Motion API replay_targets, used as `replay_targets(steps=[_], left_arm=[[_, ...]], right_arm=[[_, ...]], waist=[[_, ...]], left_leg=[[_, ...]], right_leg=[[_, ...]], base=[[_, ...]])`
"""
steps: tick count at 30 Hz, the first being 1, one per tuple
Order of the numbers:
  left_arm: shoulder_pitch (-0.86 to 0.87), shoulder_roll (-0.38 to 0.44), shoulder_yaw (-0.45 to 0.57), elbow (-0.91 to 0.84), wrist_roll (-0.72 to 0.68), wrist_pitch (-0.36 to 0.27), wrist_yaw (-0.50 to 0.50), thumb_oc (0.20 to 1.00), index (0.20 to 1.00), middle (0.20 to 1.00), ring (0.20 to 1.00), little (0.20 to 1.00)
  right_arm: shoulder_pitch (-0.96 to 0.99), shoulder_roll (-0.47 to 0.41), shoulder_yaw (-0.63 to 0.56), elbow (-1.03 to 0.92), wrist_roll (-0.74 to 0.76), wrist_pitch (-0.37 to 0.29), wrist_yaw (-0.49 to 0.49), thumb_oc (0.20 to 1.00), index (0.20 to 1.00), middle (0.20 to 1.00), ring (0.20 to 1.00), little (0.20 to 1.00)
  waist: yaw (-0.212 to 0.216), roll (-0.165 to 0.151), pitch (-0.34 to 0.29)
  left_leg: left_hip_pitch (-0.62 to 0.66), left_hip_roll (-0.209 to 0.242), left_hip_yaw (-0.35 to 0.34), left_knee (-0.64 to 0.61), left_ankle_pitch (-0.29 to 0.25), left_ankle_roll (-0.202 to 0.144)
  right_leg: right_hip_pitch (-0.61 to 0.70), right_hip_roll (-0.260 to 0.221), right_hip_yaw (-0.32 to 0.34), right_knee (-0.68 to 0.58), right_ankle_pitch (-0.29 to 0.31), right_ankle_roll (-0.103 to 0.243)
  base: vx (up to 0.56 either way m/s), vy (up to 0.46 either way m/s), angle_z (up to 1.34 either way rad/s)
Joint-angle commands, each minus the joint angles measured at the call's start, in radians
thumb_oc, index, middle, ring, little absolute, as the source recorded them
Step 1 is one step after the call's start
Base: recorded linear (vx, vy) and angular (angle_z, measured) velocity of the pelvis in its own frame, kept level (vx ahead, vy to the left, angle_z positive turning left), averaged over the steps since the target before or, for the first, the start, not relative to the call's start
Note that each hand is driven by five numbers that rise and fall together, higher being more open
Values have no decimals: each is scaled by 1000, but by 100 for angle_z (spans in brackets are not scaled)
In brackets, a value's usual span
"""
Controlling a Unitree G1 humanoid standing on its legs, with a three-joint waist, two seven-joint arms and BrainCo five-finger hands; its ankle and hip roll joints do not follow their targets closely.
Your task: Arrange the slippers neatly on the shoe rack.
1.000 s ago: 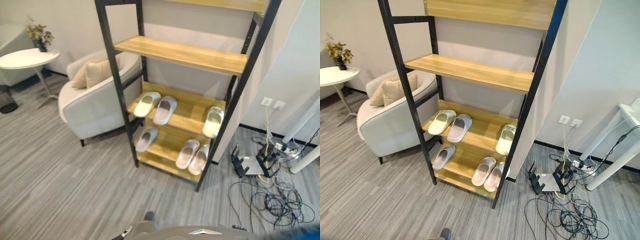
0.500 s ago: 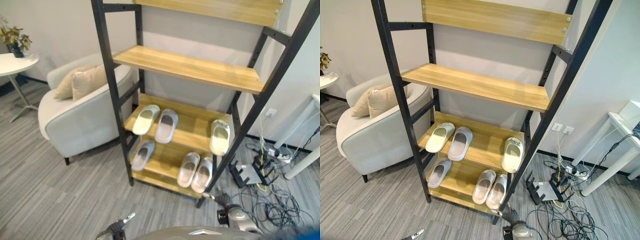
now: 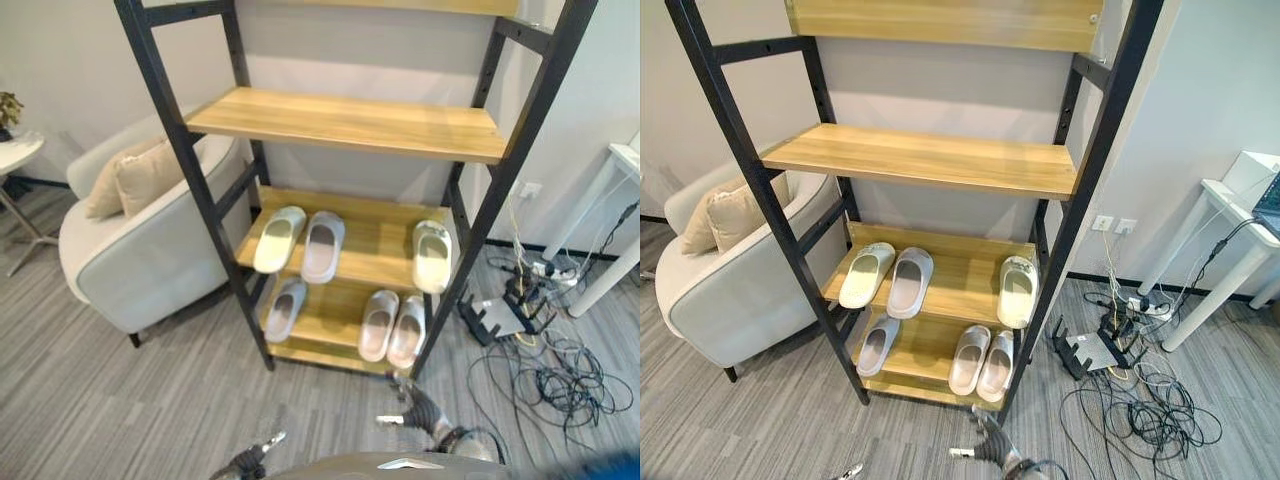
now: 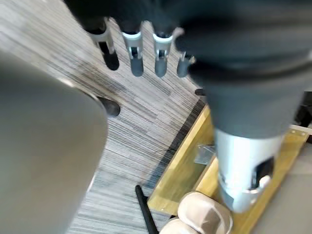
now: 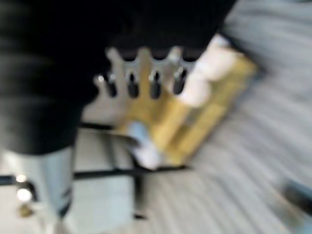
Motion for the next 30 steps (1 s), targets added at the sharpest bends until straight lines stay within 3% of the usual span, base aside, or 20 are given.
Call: replay_targets(steps=[1,2,3,4,5,7,20,23,30], left_arm=[[26,-46,11,99,22,0,-39,1000,1000,1000,1000,1000],[26,-47,11,99,22,0,-39,1000,1000,1000,1000,1000],[35,-48,18,94,15,1,-47,1000,1000,1000,1000,1000],[35,-48,17,93,15,1,-47,1000,1000,1000,1000,1000],[44,-52,25,82,7,5,-51,1000,1000,1000,1000,1000],[60,-57,27,66,-1,2,-57,1000,1000,1000,1000,1000],[100,-39,49,1,-4,16,-77,1000,1000,1000,1000,1000],[77,-30,48,0,-16,13,-90,1000,1000,1000,1000,1000],[-21,4,35,-5,-43,-4,-97,1000,1000,1000,1000,1000]], right_arm=[[-87,-26,-50,-178,-111,180,-45,1000,1000,1000,1000,1000],[-85,-28,-50,-183,-110,184,-43,1000,1000,1000,1000,1000],[-95,-36,-65,-251,-138,246,-27,1000,1000,1000,1000,1000],[-94,-38,-65,-255,-138,249,-26,1000,1000,1000,1000,1000],[-103,-44,-87,-319,-160,311,-8,1000,1000,1000,1000,1000],[-143,-44,-117,-393,-170,353,-7,1000,1000,1000,1000,1000],[-505,-76,-117,-130,-214,346,-104,1000,1000,1000,1000,1000],[-668,-102,-84,19,-235,343,-191,1000,1000,1000,1000,1000],[-958,-77,-24,255,-164,298,-261,1000,1000,1000,1000,1000]], waist=[[-4,-2,-16],[-4,-2,-16],[-4,-2,-15],[-5,-2,-15],[-5,-1,-14],[1,2,-9],[51,-12,3],[64,-22,38],[87,-30,141]], left_leg=[[66,61,-40,-7,-29,-9],[67,61,-40,-7,-29,-9],[68,62,-42,-10,-26,-8],[68,61,-43,-10,-26,-8],[70,61,-46,-14,-22,-8],[70,58,-55,-22,-13,-8],[63,44,-83,-62,8,0],[18,41,-89,-51,9,6],[-129,42,-106,25,7,20]], right_leg=[[31,29,-31,16,31,6],[32,29,-32,16,31,6],[31,30,-34,15,32,6],[31,30,-34,15,32,6],[31,31,-36,14,32,5],[31,34,-43,12,35,4],[25,39,-74,-8,37,9],[-3,35,-83,-6,32,19],[-98,28,-102,20,32,40]], base=[[5,-28,16],[-1,-17,10],[-1,-7,3],[0,0,0],[0,0,0],[-4,13,2],[28,28,10],[-31,43,4],[-96,51,13]])
